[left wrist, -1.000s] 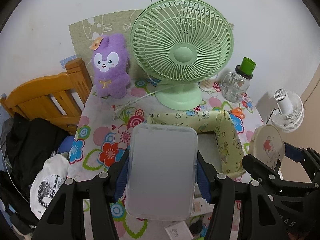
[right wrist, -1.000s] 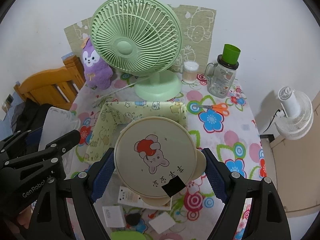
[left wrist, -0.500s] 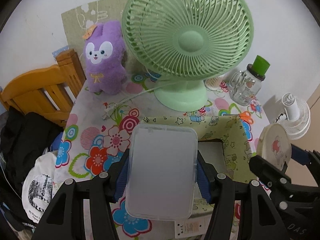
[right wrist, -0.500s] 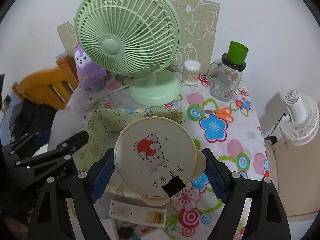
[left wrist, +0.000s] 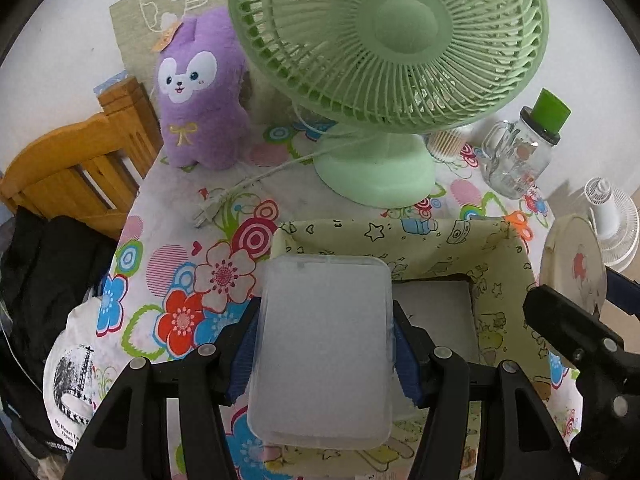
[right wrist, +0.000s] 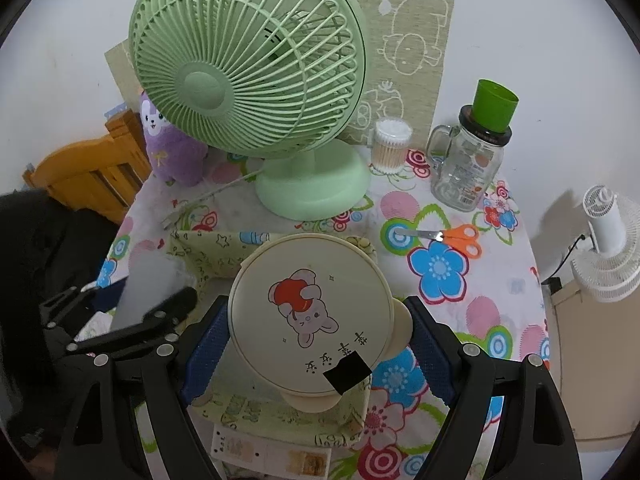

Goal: Organize rigid objects
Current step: 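Carry the clear box into the green basket with the left tool while the right carries the compact, then open the left tool to release the box while the right lowers the compact into the basket, then lift both tools out of the basket back toward the loose items, then grasp the white charger with the left tool while the right approaches the white square block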

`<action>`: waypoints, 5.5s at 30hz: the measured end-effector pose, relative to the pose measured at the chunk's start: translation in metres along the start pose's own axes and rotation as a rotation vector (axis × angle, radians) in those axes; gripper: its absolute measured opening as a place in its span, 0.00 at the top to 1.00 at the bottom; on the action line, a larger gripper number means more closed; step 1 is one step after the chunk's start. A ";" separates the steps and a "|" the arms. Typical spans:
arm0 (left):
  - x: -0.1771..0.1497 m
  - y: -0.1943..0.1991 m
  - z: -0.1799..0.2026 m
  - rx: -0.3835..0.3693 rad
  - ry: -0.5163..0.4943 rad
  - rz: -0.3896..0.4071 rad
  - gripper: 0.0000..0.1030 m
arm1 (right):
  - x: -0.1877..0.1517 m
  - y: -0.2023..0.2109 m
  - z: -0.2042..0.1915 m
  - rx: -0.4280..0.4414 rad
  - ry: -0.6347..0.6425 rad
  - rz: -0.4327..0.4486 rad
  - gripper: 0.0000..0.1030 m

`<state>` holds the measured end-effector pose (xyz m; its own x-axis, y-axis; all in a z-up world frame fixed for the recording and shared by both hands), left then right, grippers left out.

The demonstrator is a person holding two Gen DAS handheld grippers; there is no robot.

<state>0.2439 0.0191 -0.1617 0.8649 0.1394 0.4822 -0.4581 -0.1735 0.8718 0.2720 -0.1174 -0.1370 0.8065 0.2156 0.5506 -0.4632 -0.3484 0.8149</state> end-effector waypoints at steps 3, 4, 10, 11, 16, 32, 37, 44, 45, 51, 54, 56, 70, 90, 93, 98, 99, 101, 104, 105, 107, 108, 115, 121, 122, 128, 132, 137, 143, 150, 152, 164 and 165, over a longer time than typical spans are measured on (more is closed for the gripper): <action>0.001 -0.001 0.005 0.016 -0.012 0.006 0.41 | 0.001 -0.006 0.002 0.019 -0.014 -0.005 0.17; 0.001 -0.001 0.006 0.020 -0.017 0.005 0.41 | 0.002 -0.008 0.002 0.026 -0.015 -0.005 0.17; -0.001 -0.003 0.017 -0.018 -0.032 -0.026 0.40 | 0.003 -0.018 0.005 0.040 -0.022 -0.015 0.16; -0.002 -0.004 0.019 -0.009 -0.038 -0.026 0.39 | 0.003 -0.019 0.005 0.039 -0.019 -0.017 0.16; -0.005 -0.013 0.019 0.018 -0.047 -0.046 0.30 | 0.001 -0.028 0.004 0.048 -0.009 -0.033 0.16; -0.006 -0.011 0.028 0.020 -0.096 -0.041 0.13 | 0.003 -0.057 0.002 0.042 -0.022 -0.045 0.16; -0.005 -0.012 0.030 0.025 -0.104 -0.044 0.12 | 0.003 -0.064 0.002 0.035 -0.032 -0.053 0.16; -0.005 -0.011 0.032 0.023 -0.107 -0.048 0.10 | 0.002 -0.062 0.001 0.058 -0.043 -0.060 0.08; -0.005 -0.010 0.032 0.024 -0.107 -0.047 0.10 | 0.002 -0.061 0.001 0.059 -0.048 -0.059 0.07; -0.007 0.001 0.029 0.046 -0.106 -0.030 0.05 | 0.001 -0.047 -0.002 0.039 -0.046 -0.042 0.05; -0.008 0.007 0.026 0.042 -0.103 -0.024 0.05 | -0.001 -0.038 -0.004 0.030 -0.044 -0.028 0.04; -0.010 0.011 0.025 0.041 -0.105 -0.020 0.05 | -0.002 -0.034 -0.005 0.027 -0.042 -0.025 0.04; -0.021 0.044 0.019 0.017 -0.106 0.014 0.05 | -0.012 0.004 -0.016 0.001 -0.040 0.012 0.04; -0.047 0.093 0.006 -0.032 -0.124 0.049 0.05 | -0.038 0.066 -0.039 -0.042 -0.051 0.075 0.04; -0.051 0.100 0.002 -0.051 -0.120 0.049 0.06 | -0.042 0.074 -0.044 -0.044 -0.055 0.080 0.04; -0.058 0.109 -0.004 -0.067 -0.117 0.052 0.05 | -0.050 0.085 -0.049 -0.045 -0.076 0.089 0.04; -0.060 0.110 -0.005 -0.069 -0.118 0.054 0.05 | -0.052 0.088 -0.050 -0.045 -0.077 0.093 0.04; -0.063 0.114 -0.007 -0.069 -0.124 0.058 0.05 | -0.055 0.093 -0.053 -0.049 -0.078 0.100 0.04; -0.068 0.120 -0.008 -0.069 -0.136 0.072 0.05 | -0.061 0.098 -0.056 -0.061 -0.074 0.109 0.04; -0.070 0.121 -0.009 -0.069 -0.140 0.076 0.05 | -0.063 0.100 -0.057 -0.064 -0.073 0.113 0.04; -0.075 0.124 -0.011 -0.072 -0.145 0.078 0.05 | -0.068 0.104 -0.059 -0.073 -0.071 0.117 0.04; -0.075 0.124 -0.012 -0.074 -0.146 0.076 0.05 | -0.070 0.106 -0.060 -0.075 -0.069 0.121 0.04; -0.090 0.126 -0.018 -0.101 -0.142 0.061 0.05 | -0.086 0.115 -0.060 -0.087 -0.071 0.120 0.04; -0.103 0.128 -0.018 -0.118 -0.161 0.066 0.05 | -0.102 0.122 -0.059 -0.079 -0.081 0.129 0.04; -0.105 0.128 -0.017 -0.120 -0.166 0.067 0.05 | -0.105 0.123 -0.059 -0.079 -0.081 0.130 0.04; -0.120 0.122 -0.011 -0.130 -0.189 0.051 0.05 | -0.126 0.123 -0.056 -0.081 -0.093 0.122 0.04; -0.131 0.114 -0.006 -0.125 -0.205 0.033 0.05 | -0.140 0.122 -0.051 -0.070 -0.105 0.112 0.04; -0.144 0.103 -0.003 -0.128 -0.214 0.013 0.05 | -0.157 0.114 -0.042 -0.079 -0.124 0.093 0.05; -0.158 0.088 -0.002 -0.100 -0.185 0.001 0.05 | -0.175 0.103 -0.031 -0.077 -0.148 0.078 0.05; -0.173 0.073 0.001 -0.103 -0.189 -0.038 0.05 | -0.190 0.090 -0.020 -0.087 -0.149 0.057 0.05; -0.177 0.069 0.002 -0.103 -0.183 -0.050 0.05 | -0.194 0.087 -0.018 -0.083 -0.151 0.052 0.05; -0.190 0.036 0.004 -0.067 -0.157 -0.124 0.05 | -0.209 0.061 -0.004 -0.084 -0.162 0.025 0.07; -0.191 0.033 0.004 -0.065 -0.152 -0.131 0.05 | -0.210 0.058 -0.003 -0.077 -0.166 0.022 0.07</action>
<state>0.0645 -0.0168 -0.2255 0.9366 0.0066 0.3504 -0.3481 -0.1000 0.9321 0.0749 -0.1801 -0.2048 0.8426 0.0528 0.5359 -0.5028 -0.2791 0.8181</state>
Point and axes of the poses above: each gripper's, at about its wrist camera, not at the fingertips, and y roughly against the way its jaws point, z to its right, x to its top, the point moved 2 cm from there along -y, roughly the way its jaws point, and after that the axes turned 9 degrees about x, right-handed, at the moved point
